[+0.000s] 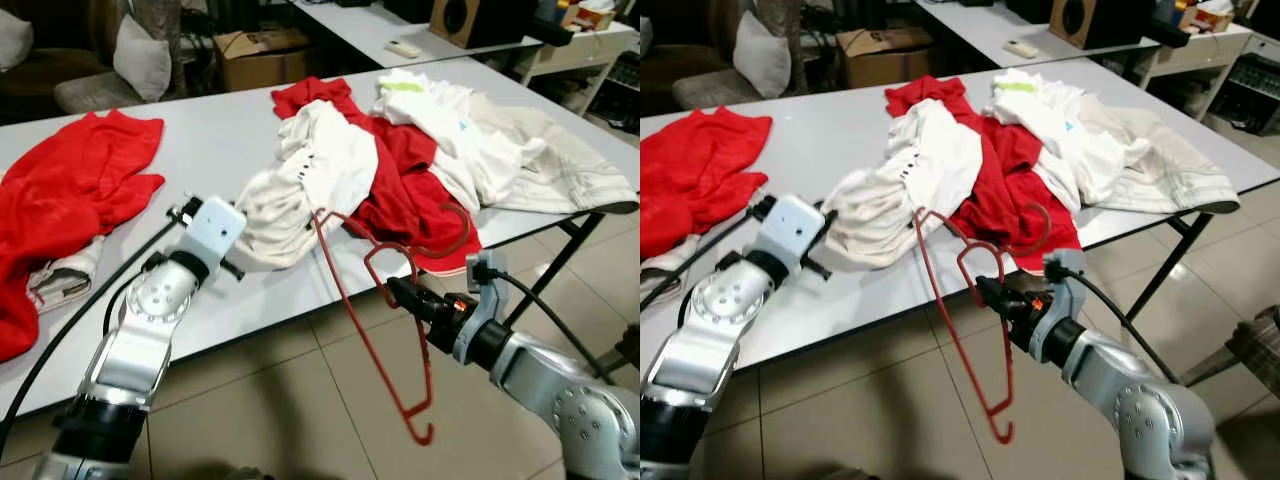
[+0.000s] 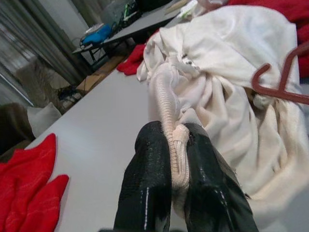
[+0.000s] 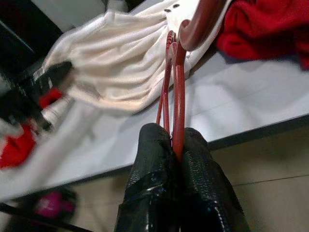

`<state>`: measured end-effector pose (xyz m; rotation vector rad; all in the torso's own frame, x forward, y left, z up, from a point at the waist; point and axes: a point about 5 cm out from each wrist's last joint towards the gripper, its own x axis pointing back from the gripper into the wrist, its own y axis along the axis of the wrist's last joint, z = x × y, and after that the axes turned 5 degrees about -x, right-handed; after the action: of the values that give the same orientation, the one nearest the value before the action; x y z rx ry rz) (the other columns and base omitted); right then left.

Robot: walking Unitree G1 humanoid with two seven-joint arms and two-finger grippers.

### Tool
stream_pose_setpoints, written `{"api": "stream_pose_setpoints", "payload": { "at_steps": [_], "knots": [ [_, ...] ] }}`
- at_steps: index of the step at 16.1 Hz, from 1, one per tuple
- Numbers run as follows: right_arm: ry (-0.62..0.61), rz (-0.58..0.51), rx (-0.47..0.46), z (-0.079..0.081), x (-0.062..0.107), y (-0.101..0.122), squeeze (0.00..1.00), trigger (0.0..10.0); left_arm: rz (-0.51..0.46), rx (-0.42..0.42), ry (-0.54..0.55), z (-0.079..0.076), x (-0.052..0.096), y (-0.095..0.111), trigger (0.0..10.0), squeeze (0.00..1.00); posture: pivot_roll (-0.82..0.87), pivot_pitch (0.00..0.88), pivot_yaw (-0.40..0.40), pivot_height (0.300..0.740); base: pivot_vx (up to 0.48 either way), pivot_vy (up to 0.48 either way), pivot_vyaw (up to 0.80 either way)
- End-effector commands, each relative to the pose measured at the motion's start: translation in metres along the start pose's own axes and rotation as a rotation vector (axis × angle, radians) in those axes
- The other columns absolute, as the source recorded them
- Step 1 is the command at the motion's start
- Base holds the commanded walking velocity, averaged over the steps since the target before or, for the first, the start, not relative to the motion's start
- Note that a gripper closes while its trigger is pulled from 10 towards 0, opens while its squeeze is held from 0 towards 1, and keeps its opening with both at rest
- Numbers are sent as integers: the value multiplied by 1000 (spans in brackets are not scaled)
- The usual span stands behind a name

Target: Hang hanger

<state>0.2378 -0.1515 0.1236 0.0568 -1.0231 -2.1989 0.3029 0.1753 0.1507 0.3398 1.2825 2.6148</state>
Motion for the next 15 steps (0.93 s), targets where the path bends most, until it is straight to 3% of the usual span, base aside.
{"api": "stream_pose_setpoints", "payload": {
  "at_steps": [1, 2, 4, 7, 10, 13, 15],
  "knots": [
    [34, 3, -54, -5, -1, 1, 0, 10000, -20, -8, -27, -2, 1, 3, 0, 0, -104, 0, -18, 740, 0, 0, 0],
    [48, 26, -26, -5, 0, 0, 0, 10000, -25, -3, -32, -3, 0, 3, 0, 0, -92, 0, -29, 740, 0, 0, 0],
    [151, 12, 36, 10, 6, 10, 0, 10000, -19, 10, -25, -4, 1, 3, 0, 0, -93, 0, -31, 740, 0, 0, 0],
    [213, 14, 37, 20, 9, 15, 0, 10000, -14, 19, -36, -8, 1, 2, 0, 0, -100, 0, -31, 740, 0, 0, 0],
    [89, -31, -73, 2, 4, 12, 0, 10000, -11, 27, -34, -6, 1, 0, 0, 0, -105, 0, -36, 740, 0, 0, 0],
    [71, -52, -246, -10, 6, 1, 0, 10000, 14, 33, -27, -5, 4, -6, 0, 0, -101, 0, -41, 740, 0, 0, 0],
    [-24, -60, -340, -27, 5, -3, 0, 10000, 26, 32, -65, -9, 9, -11, 0, 0, -97, 0, -43, 740, 0, 0, 0]
  ]
}}
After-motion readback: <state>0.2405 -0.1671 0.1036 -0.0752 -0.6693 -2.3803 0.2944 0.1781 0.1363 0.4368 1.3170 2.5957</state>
